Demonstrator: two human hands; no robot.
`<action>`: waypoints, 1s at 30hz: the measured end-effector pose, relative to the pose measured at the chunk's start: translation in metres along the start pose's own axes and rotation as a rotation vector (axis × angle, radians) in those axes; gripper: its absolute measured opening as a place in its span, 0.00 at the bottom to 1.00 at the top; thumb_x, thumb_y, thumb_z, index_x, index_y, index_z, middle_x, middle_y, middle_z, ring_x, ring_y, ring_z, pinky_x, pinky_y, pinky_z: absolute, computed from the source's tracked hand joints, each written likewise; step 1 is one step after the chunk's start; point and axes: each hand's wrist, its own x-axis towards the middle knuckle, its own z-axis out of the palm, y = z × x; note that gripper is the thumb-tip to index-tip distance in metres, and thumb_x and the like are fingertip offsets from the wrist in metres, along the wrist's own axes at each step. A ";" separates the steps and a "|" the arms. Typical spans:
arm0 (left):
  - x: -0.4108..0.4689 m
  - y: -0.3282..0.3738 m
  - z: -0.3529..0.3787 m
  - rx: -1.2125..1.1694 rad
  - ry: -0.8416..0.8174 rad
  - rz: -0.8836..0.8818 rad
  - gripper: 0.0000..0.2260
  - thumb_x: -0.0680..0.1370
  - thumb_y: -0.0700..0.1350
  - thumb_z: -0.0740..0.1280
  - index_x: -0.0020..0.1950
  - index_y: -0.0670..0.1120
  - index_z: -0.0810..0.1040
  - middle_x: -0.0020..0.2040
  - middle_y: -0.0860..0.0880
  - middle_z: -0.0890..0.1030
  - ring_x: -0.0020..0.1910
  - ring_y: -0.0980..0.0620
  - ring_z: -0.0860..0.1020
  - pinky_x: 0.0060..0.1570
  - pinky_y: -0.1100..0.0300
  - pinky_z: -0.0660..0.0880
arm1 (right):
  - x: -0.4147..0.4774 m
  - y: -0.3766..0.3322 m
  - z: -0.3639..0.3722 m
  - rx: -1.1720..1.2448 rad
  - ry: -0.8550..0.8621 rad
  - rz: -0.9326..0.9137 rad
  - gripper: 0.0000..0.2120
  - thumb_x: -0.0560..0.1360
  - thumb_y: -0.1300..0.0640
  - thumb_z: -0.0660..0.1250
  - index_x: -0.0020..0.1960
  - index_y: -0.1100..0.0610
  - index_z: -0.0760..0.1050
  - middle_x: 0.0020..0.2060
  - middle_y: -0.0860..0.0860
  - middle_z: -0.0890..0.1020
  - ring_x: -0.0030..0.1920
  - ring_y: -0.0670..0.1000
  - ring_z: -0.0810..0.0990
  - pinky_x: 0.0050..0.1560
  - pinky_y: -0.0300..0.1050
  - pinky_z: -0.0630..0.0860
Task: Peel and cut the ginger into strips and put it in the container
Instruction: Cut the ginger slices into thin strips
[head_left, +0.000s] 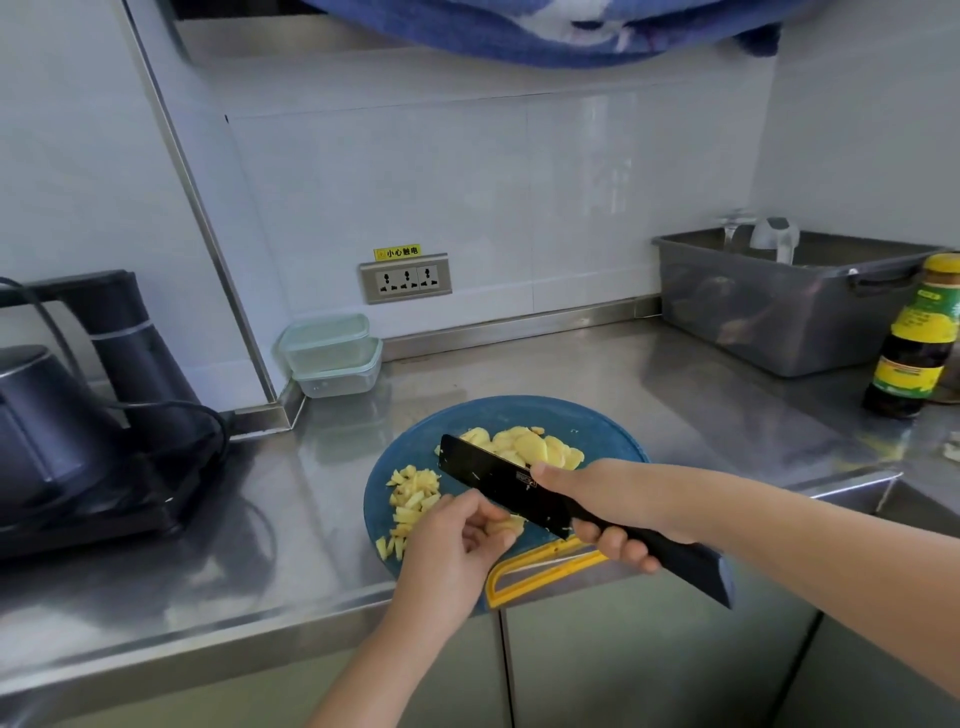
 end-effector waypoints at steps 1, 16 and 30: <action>0.000 0.001 0.000 0.001 -0.001 0.001 0.06 0.72 0.44 0.73 0.41 0.53 0.78 0.42 0.54 0.79 0.40 0.62 0.76 0.41 0.69 0.73 | 0.000 0.001 0.000 0.003 -0.005 0.009 0.30 0.74 0.28 0.51 0.31 0.53 0.64 0.22 0.47 0.66 0.19 0.46 0.63 0.22 0.37 0.63; 0.001 -0.001 0.002 0.015 0.022 -0.028 0.04 0.73 0.45 0.73 0.43 0.52 0.79 0.42 0.54 0.80 0.40 0.61 0.77 0.43 0.68 0.75 | -0.007 0.000 -0.008 0.003 -0.021 0.073 0.31 0.73 0.27 0.52 0.29 0.53 0.64 0.22 0.47 0.65 0.20 0.46 0.62 0.22 0.37 0.62; 0.001 0.001 0.000 -0.005 0.017 -0.036 0.06 0.72 0.44 0.74 0.43 0.54 0.80 0.41 0.56 0.81 0.40 0.63 0.78 0.44 0.67 0.76 | -0.010 -0.004 -0.008 -0.011 -0.059 0.137 0.31 0.74 0.27 0.52 0.29 0.53 0.64 0.21 0.46 0.65 0.18 0.46 0.62 0.21 0.35 0.61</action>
